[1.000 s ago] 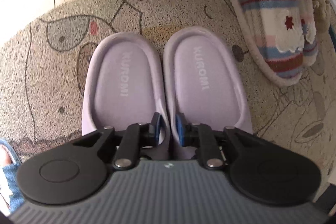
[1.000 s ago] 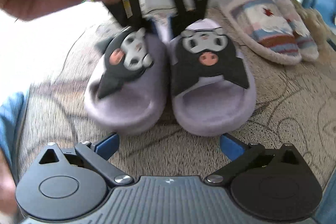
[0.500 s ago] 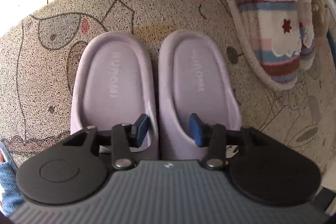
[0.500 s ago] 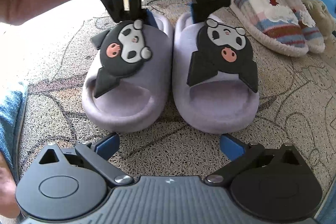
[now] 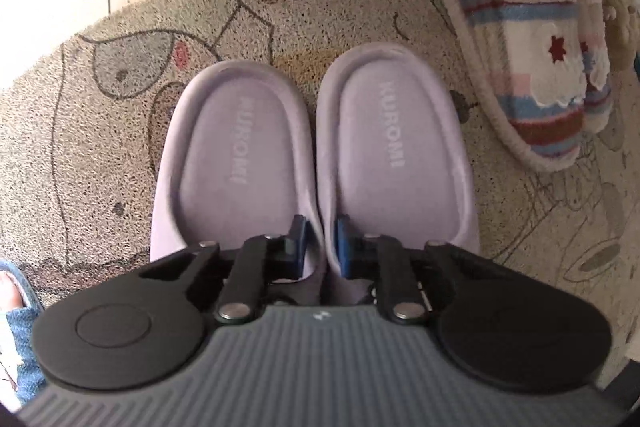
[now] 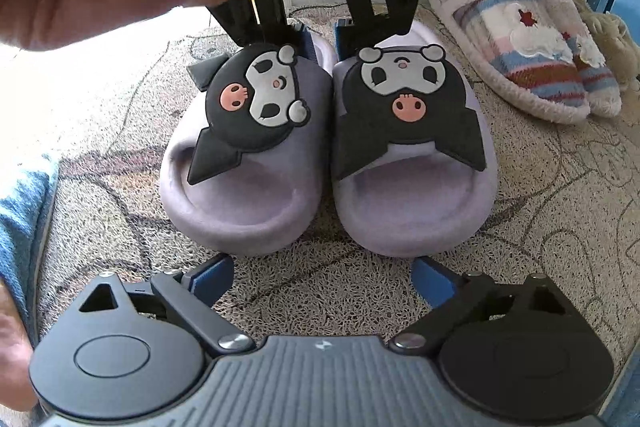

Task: Organize scattered shoes
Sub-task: 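Lift the lilac Kuromi slides off the mat with the left tool, then carry the slides up into the cabinet's upper shelf with the left tool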

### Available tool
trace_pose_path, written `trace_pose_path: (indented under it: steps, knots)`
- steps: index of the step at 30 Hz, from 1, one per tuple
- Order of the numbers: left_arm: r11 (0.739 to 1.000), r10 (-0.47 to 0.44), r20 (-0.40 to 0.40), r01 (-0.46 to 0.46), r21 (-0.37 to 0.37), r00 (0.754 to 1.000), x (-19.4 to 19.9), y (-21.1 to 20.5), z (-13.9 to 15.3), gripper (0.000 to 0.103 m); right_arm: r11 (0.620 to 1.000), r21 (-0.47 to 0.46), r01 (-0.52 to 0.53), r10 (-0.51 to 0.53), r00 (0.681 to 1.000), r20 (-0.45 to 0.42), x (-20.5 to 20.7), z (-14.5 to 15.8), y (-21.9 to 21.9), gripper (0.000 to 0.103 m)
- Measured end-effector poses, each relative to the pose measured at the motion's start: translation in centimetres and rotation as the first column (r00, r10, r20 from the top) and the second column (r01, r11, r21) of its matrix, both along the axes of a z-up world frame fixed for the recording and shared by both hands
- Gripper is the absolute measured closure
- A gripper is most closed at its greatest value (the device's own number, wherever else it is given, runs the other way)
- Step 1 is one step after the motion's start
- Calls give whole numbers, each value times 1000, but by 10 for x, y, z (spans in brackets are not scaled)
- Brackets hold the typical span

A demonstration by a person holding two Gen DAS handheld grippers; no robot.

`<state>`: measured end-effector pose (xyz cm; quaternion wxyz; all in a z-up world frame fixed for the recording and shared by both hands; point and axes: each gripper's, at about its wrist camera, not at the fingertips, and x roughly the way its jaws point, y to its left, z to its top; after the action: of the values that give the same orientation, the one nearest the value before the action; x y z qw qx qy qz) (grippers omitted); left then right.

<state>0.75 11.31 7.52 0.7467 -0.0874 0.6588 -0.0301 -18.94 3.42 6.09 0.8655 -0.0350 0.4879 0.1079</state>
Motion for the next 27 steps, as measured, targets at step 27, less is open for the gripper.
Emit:
trace_pose_path:
  steps: [27]
  knots:
    - [996, -14, 81, 21, -86, 997, -37, -77, 72, 88, 996, -89, 0, 4, 999, 43, -16, 73, -77, 9]
